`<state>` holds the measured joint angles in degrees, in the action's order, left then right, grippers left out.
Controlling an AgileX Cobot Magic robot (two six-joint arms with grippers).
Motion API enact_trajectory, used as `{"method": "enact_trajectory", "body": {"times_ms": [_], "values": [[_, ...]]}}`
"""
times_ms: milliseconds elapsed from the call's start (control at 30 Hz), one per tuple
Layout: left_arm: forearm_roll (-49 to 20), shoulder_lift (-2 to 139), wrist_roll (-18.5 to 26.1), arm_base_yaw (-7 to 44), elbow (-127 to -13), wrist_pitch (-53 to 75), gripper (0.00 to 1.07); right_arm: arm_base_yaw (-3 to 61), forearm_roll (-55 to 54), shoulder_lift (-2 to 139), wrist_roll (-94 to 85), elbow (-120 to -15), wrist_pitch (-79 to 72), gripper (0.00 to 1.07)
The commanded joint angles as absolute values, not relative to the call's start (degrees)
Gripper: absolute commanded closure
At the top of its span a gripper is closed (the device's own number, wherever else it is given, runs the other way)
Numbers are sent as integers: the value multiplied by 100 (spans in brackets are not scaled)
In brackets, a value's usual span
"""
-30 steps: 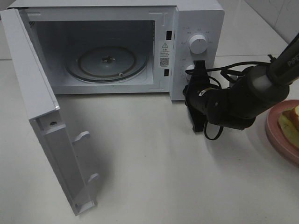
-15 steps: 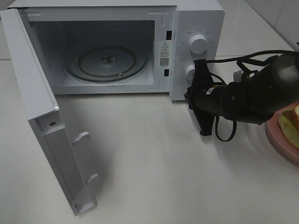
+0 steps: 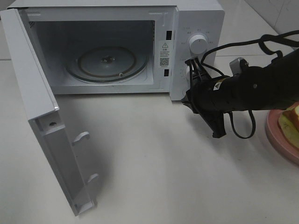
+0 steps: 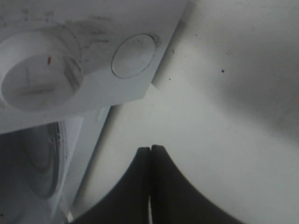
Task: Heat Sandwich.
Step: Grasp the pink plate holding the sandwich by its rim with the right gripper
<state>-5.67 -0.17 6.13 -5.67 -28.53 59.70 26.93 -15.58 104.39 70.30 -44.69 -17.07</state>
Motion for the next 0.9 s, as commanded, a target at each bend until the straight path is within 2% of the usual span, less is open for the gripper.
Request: {"method": "enact_trajectory", "body": {"times_ms": [33, 133, 233, 533, 567, 700, 833, 900], "values": [[-607, -166, 590, -573, -2848, 5947, 9, 2670, -888, 10159, 6824, -4469, -1134, 105], [-607, -166, 590, -573, -2848, 5947, 9, 2670, -327, 9947, 6366, -4475, -527, 104], [-607, -166, 590, -573, -2848, 5947, 9, 2670, -206, 9855, 5976, -4475, -235, 103], [-607, -166, 590, -573, -2848, 5947, 9, 2670, -149, 9299, 3524, -4475, 1054, 101], [-607, -166, 590, -573, -2848, 5947, 9, 2670, -149, 9167, 2807, -4475, 1318, 100], [-607, -166, 590, -573, -2848, 5947, 9, 2670, -149, 9001, 2057, -4475, 1742, 99], [-607, -166, 590, -573, -2848, 5947, 9, 2670, -149, 8801, 1541, -4475, 2286, 96], [-607, -166, 590, -573, -2848, 5947, 9, 2664, -149, 8669, 1392, -4475, 2681, 91]]}}
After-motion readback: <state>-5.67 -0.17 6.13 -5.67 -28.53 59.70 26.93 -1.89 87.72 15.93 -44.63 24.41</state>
